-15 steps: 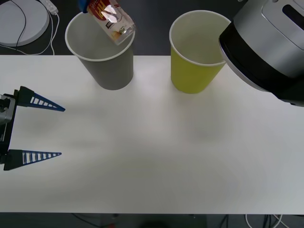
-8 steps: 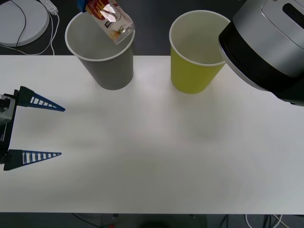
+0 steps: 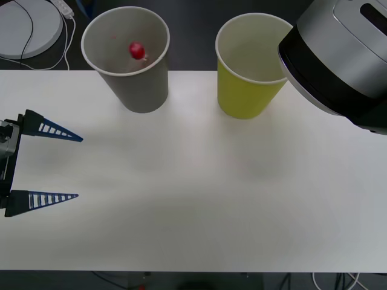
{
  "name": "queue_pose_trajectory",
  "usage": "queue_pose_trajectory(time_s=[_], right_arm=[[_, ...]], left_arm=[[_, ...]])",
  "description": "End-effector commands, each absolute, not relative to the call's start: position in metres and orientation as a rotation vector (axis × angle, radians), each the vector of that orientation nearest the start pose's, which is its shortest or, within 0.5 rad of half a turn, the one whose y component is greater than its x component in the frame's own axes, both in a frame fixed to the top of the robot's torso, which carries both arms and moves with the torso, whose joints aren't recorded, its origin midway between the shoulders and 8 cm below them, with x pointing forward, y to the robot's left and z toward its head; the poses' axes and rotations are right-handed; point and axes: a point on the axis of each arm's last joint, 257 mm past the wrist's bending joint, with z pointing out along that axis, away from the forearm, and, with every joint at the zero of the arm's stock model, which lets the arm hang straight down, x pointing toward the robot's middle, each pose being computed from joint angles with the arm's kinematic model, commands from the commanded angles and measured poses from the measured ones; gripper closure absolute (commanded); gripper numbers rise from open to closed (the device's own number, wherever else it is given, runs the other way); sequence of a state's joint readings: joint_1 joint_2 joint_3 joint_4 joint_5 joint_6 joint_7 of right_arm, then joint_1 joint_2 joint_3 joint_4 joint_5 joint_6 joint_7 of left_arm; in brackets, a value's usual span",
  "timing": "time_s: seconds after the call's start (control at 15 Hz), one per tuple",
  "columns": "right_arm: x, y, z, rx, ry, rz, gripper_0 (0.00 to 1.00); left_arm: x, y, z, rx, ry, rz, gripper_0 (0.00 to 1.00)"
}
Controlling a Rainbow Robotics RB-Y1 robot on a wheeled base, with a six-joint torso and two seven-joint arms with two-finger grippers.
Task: Put the can into the green bin and the plastic bottle into the gray bin
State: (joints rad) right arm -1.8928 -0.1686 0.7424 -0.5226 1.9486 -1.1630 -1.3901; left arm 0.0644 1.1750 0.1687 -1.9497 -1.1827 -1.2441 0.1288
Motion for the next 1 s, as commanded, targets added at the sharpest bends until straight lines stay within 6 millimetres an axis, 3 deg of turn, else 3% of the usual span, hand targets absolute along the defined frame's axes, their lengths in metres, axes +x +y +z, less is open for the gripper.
queue_pose_trajectory(time_s=[0.07,1.0], right_arm=[[0.584,0.1473,0.0763,-1.1,2.044,0.154,0.0],[0.5838,0.144,0.0728,-1.115,2.042,0.184,0.0]], left_arm=[[0.3434,0.2496,-0.1324,1.682,1.513,-0.384,0.0],[0.3434,0.2496,-0.1324,1.682,1.513,-0.384,0.0]])
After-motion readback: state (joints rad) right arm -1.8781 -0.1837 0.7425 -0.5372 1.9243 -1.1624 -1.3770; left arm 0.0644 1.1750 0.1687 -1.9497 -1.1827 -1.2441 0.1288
